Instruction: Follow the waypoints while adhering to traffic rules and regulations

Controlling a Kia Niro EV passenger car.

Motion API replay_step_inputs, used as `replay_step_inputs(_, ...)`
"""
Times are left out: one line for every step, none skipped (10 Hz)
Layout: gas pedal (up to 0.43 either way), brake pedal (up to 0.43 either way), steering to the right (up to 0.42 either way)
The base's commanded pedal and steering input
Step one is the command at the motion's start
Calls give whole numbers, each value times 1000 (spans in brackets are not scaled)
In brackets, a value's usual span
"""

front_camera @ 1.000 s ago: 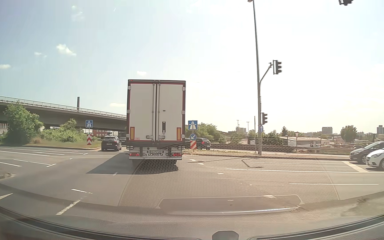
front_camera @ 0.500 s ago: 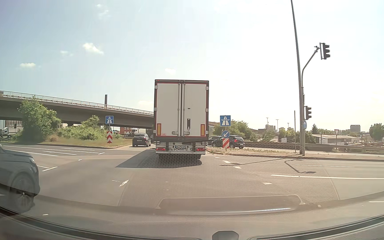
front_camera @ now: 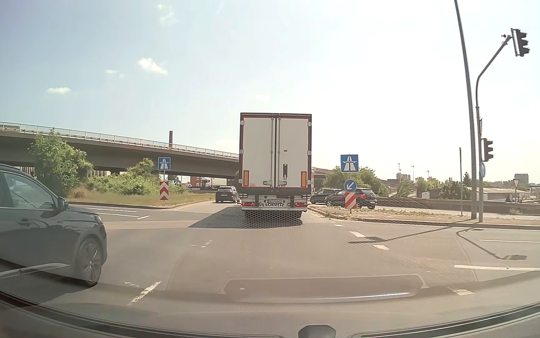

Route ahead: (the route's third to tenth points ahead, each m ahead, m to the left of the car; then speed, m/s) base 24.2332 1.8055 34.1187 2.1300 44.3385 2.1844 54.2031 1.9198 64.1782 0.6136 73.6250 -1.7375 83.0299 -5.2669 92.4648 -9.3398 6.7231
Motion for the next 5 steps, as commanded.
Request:
replay_step_inputs(209,30,-40)
replay_step_inputs(220,30,-32)
replay_step_inputs(220,30,-24)
replay_step_inputs(228,30,-19)
replay_step_inputs(228,30,-18)
